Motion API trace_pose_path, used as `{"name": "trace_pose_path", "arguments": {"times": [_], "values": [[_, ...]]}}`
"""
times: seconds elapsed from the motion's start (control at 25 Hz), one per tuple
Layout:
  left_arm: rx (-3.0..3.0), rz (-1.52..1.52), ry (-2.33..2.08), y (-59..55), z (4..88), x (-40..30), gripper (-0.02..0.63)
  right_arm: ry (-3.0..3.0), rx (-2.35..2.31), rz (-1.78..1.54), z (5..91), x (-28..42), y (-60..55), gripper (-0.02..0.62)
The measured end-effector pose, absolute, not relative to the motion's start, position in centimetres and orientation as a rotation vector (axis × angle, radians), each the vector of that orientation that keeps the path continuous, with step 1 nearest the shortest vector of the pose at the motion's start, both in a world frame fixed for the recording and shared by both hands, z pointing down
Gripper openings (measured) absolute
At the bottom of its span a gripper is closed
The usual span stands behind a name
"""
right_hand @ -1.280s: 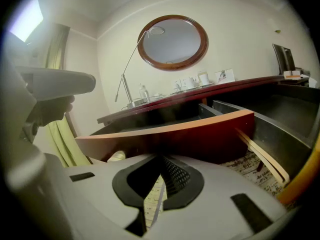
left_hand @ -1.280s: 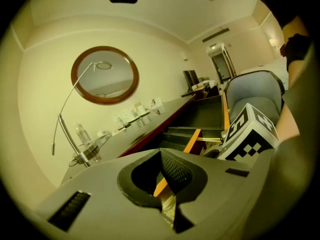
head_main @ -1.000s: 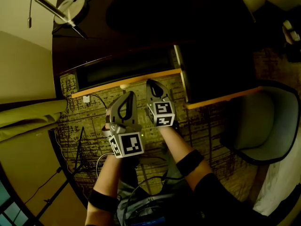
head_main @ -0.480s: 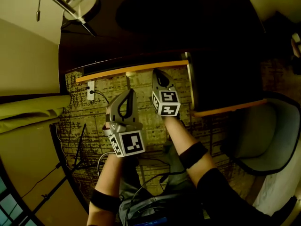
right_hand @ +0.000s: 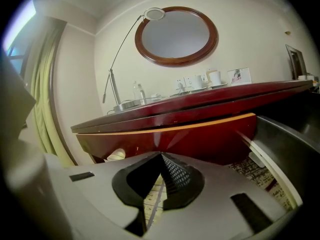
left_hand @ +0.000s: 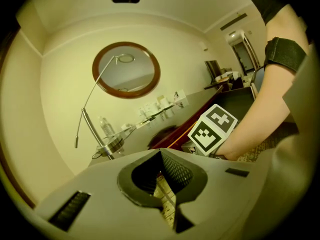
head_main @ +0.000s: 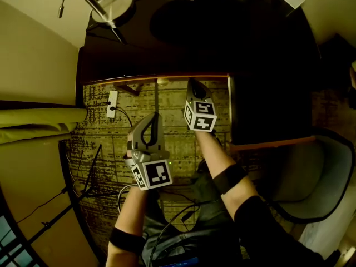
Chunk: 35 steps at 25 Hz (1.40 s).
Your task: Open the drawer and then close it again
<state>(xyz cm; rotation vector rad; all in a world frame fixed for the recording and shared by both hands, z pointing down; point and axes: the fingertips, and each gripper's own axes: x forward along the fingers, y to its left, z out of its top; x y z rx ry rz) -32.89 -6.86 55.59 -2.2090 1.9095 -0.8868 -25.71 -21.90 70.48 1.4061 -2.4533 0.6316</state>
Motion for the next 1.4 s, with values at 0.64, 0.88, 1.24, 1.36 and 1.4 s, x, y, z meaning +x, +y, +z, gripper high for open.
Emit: {"name": "trace_pose_path", "arguments": {"times": [0.64, 0.88, 1.24, 1.36, 1.4], "values": [[-2.182, -0.899, 1.942, -5.2, 53.7, -34.4, 0.006, -2.428, 1.346, 0.574, 69.1, -26.1, -22.0, 0.006], [-2.266, -0.842, 1.964, -2.6, 49.1, -33.8, 0.006, -2.470, 1.276, 0.519, 60.8, -25.9, -16.8, 0.006], [-2.536, -0.660, 1.971, 3.1, 39.3, -32.6, 0.006, -2.595, 1.228, 0.424, 41.7, -23.7, -8.5, 0.006], [-2.628, -0.584, 2.002, 4.6, 36.6, -32.7, 0.006, -2.619, 1.230, 0.349, 36.2, -22.3, -5.7, 0.006], [-2.649, -0.570, 1.993, 4.9, 35.9, -32.7, 0.006, -2.621, 1.228, 0.337, 34.8, -21.7, -4.7, 0.006]]}}
